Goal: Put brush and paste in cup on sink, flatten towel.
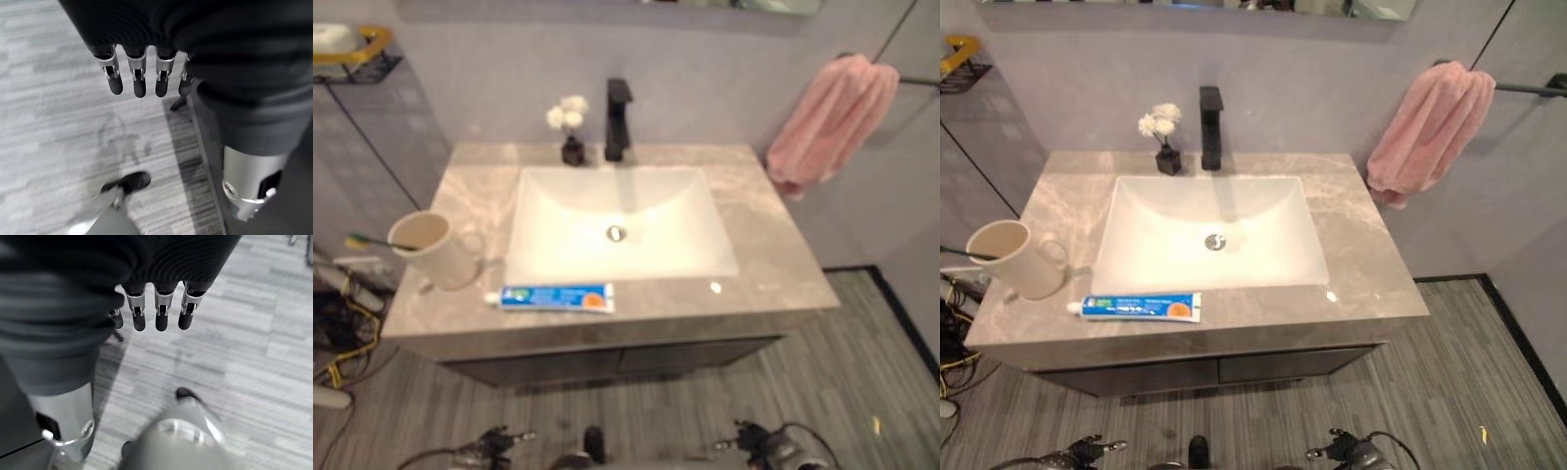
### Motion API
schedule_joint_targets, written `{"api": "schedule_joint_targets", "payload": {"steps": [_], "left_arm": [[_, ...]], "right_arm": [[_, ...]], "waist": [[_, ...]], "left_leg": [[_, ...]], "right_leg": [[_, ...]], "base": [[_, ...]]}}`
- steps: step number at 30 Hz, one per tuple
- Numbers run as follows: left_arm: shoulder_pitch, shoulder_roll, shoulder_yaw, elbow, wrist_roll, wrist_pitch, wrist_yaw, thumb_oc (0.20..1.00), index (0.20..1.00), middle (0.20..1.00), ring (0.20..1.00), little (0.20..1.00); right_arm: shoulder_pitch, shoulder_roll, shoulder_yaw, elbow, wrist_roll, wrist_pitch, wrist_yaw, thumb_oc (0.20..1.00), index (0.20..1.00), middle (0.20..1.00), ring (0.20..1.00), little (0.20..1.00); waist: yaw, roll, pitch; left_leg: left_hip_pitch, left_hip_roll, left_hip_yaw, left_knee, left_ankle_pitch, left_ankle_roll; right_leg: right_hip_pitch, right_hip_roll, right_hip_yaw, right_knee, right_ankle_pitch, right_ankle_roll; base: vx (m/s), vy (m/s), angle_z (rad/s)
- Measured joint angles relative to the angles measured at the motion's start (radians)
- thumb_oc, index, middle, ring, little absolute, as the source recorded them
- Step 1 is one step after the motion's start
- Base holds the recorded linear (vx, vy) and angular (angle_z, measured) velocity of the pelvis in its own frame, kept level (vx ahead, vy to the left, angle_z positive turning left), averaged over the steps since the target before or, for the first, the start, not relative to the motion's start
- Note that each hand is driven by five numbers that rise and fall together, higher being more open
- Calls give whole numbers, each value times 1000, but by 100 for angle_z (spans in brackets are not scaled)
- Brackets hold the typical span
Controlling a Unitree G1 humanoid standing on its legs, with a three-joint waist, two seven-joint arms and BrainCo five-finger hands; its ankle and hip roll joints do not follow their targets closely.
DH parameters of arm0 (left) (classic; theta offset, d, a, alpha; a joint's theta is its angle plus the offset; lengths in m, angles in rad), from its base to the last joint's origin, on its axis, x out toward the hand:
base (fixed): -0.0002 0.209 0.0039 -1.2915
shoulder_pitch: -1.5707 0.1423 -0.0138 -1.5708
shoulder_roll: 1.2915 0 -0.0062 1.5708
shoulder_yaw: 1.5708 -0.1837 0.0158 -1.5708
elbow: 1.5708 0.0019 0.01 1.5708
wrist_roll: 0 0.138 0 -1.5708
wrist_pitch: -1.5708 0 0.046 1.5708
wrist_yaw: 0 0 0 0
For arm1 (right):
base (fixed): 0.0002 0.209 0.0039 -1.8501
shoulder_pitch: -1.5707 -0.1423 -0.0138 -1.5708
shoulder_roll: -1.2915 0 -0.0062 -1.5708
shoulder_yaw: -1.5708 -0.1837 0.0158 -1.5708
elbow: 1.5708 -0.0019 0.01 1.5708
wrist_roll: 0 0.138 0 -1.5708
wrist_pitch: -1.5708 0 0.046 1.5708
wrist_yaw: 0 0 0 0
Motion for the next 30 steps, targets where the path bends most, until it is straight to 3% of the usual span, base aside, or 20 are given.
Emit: {"api": "schedule_joint_targets", "payload": {"steps": [1,2,3,4,6,8,10,14,15,17,19,22,25,27,29,30], "left_arm": [[1,5,-8,-4,1,-2,2,1000,1000,1000,1000,1000],[0,3,-11,-5,8,-1,11,1000,1000,1000,1000,1000],[6,5,-13,-7,15,-1,15,1000,1000,1000,1000,1000],[9,7,-22,-5,25,-3,15,1000,1000,1000,1000,1000],[13,4,-66,-19,51,-3,15,1000,1000,1000,1000,1000],[27,11,-134,-56,122,-4,16,1000,1000,1000,1000,1000],[44,22,-139,-151,140,-7,16,1000,1000,1000,1000,1000],[113,87,-164,-378,156,-31,12,1000,1000,1000,1000,1000],[149,128,-162,-460,156,-36,5,1000,1000,1000,1000,1000],[163,139,-161,-486,156,-42,-8,1000,1000,1000,1000,1000],[178,131,-161,-493,171,-41,-12,1000,1000,1000,1000,1000],[198,127,-162,-516,185,-35,-30,1000,1000,1000,1000,1000],[257,165,-161,-673,200,-23,-55,1000,1000,1000,1000,1000],[308,242,-163,-840,223,-19,-103,1000,1000,1000,1000,1000],[364,369,-153,-1030,236,-23,-155,1000,1000,1000,1000,1000],[418,449,-100,-1152,238,-23,-185,1000,1000,1000,1000,1000]], "right_arm": [[-7,3,9,-11,0,-1,0,1000,1000,1000,1000,1000],[-5,6,17,-35,0,-5,0,1000,1000,1000,1000,1000],[-4,6,26,-44,0,-7,0,1000,1000,1000,1000,1000],[-4,6,27,-65,0,-13,2,1000,1000,1000,1000,1000],[-6,6,28,-71,0,-10,3,1000,1000,1000,1000,1000],[-19,5,32,-88,-1,-14,3,1000,1000,1000,1000,1000],[-17,2,32,-96,-1,-13,3,1000,1000,1000,1000,1000],[11,-8,30,-118,-9,-26,4,1000,1000,1000,1000,1000],[19,-11,21,-116,-29,-31,4,1000,1000,1000,1000,1000],[24,-35,19,-113,-33,-30,4,1000,1000,1000,1000,1000],[11,-65,7,-87,-33,-30,3,1000,1000,1000,1000,1000],[2,-82,1,-72,-33,-28,2,1000,1000,1000,1000,1000],[-4,-90,-21,-69,-33,-28,-4,1000,1000,1000,1000,1000],[-6,-89,-44,-42,-33,-27,-3,1000,1000,1000,1000,1000],[-7,-90,-62,1,-39,-21,-3,1000,1000,1000,1000,1000],[-1,-91,-63,13,-43,-11,-5,1000,1000,1000,1000,1000]], "waist": [[2,-11,11],[0,1,22],[0,4,25],[0,2,31],[7,11,34],[9,13,37],[7,13,39],[10,-21,15],[17,-47,-2],[13,-48,-5],[9,-27,-9],[17,-12,-18],[27,-9,-20],[39,-9,-21],[59,-8,-22],[65,-7,-24]], "left_leg": [[22,-15,8,-2,-9,9],[42,-23,9,-2,-17,6],[46,-20,12,-2,-20,3],[51,-20,10,-3,-20,2],[62,-20,27,-11,-21,2],[59,-23,20,-11,-26,-1],[64,-25,-3,-8,-29,-5],[76,-34,-34,-13,-43,-27],[70,-37,-56,-12,-42,-32],[67,-21,-73,-9,-39,-45],[52,-3,-94,-14,-34,-64],[56,13,-99,-27,-31,-69],[56,24,-107,-44,-22,-81],[63,30,-112,-67,-14,-87],[66,32,-121,-81,-5,-93],[62,32,-131,-80,-5,-94]], "right_leg": [[-33,-23,0,81,0,4],[-64,-10,7,112,-7,11],[-74,24,55,82,-17,27],[-79,54,55,1,-18,24],[-54,51,-10,-173,-2,24],[-33,57,24,-393,69,50],[-6,56,33,-433,109,50],[66,75,12,-473,121,48],[121,94,-1,-543,143,23],[163,121,-22,-612,184,0],[185,149,-51,-685,206,-27],[185,166,-57,-679,197,-42],[184,178,-61,-681,191,-51],[184,182,-66,-685,188,-55],[186,185,-77,-686,185,-59],[187,185,-89,-686,183,-62]], "base": [[60,81,-14],[110,120,-14],[158,103,11],[128,65,10],[104,-20,-7],[156,-100,-8],[200,-212,30],[154,-208,30],[114,-211,22],[116,-204,34],[88,-121,28],[44,-24,3],[16,13,3],[14,34,6],[11,27,14],[2,15,15]]}}
